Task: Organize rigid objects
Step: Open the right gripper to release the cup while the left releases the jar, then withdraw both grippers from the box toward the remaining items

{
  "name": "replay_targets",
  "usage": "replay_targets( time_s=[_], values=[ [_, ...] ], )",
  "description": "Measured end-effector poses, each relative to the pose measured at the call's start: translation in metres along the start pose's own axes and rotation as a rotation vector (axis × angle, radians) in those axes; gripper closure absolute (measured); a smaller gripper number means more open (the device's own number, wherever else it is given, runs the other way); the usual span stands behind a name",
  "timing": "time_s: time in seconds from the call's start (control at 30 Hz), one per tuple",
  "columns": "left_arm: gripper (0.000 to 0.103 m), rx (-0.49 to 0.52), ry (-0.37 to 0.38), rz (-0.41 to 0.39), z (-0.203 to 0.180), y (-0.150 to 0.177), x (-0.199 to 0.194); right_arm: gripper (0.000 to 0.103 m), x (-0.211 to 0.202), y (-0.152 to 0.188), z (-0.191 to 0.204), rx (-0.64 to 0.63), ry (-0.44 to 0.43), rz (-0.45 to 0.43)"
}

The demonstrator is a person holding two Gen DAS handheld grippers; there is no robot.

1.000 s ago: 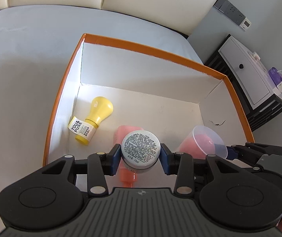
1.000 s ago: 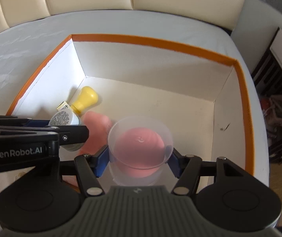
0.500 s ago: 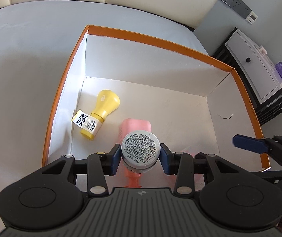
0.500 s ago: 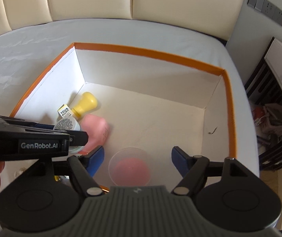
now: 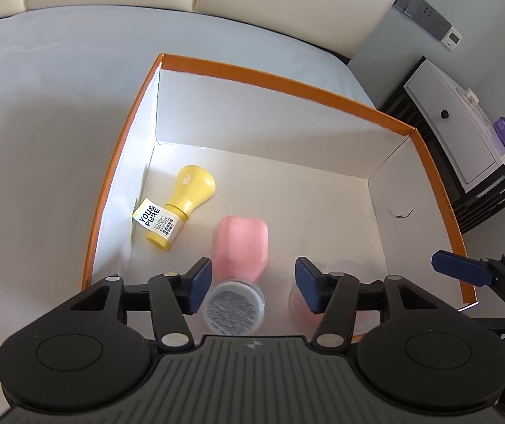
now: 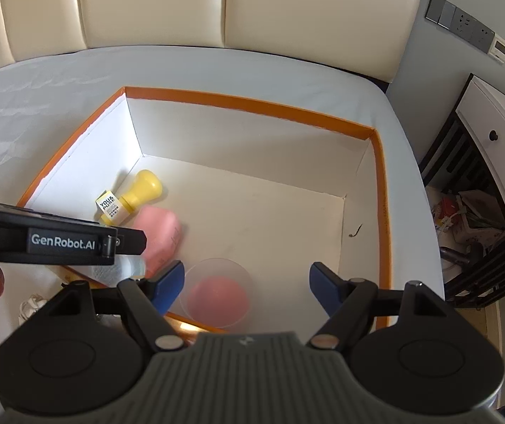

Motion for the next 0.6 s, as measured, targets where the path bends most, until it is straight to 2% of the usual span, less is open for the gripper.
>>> replay_targets(
  time_s=[0.2,0.6],
  values=[
    [0.039,-0.016,0.019,-0.051,-0.002,-0.001,-0.017,0.026,-0.008,-0.002,0.001,0.005,0.009,-0.023],
    [0.039,0.015,0.067,-0.23,-0.018,0.01,-0.074,0.026,-0.045,0.0,0.005,-0.008,0.014,-0.138]
  ],
)
Point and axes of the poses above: each gripper's, at about its wrist camera, not at the fingertips, and x roughly the way its jaws point, z to its left, y to its underside, the point moved 8 cm from there along x, roughly the way its jaws point
